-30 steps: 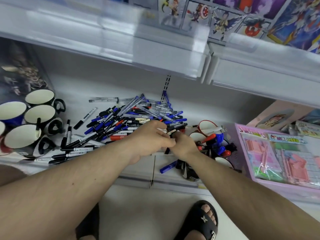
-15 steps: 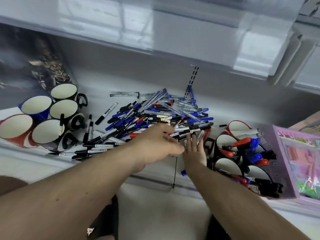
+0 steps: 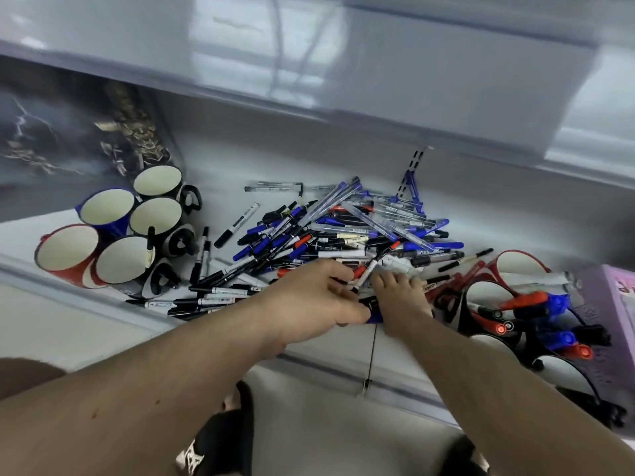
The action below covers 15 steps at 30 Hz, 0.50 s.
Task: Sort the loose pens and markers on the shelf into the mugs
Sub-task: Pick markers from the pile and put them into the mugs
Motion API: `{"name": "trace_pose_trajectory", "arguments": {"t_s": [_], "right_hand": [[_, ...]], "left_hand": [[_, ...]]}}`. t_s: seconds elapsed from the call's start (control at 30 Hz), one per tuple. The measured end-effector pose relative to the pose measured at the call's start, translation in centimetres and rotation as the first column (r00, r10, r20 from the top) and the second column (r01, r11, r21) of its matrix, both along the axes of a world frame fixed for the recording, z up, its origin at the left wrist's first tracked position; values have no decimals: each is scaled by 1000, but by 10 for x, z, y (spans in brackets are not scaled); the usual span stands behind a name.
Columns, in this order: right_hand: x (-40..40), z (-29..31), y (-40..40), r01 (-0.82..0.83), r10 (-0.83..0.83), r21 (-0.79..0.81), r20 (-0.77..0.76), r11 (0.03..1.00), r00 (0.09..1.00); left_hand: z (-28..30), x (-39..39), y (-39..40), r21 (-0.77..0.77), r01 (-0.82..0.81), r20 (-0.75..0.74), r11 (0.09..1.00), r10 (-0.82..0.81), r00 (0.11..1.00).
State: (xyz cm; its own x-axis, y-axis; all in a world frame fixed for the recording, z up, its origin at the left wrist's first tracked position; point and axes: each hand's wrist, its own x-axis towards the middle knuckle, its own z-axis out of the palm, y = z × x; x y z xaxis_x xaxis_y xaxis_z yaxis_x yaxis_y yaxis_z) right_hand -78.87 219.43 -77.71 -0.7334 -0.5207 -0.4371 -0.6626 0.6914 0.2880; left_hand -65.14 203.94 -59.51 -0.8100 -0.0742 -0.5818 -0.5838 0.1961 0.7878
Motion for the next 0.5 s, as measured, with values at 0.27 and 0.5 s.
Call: {"name": "trace_pose_trajectory", "arguments": {"t_s": [0.27,0.5], "right_hand": [[14,-2,-8,-84,91,-121,56,989,994],[27,-4,-15,115,-109,-180,41,977,993]], "left_hand": [[1,-2,4,-21,15,-10,1000,-15,1000],[4,-1,1,-48,14,-8,999,-15,1000]]}}
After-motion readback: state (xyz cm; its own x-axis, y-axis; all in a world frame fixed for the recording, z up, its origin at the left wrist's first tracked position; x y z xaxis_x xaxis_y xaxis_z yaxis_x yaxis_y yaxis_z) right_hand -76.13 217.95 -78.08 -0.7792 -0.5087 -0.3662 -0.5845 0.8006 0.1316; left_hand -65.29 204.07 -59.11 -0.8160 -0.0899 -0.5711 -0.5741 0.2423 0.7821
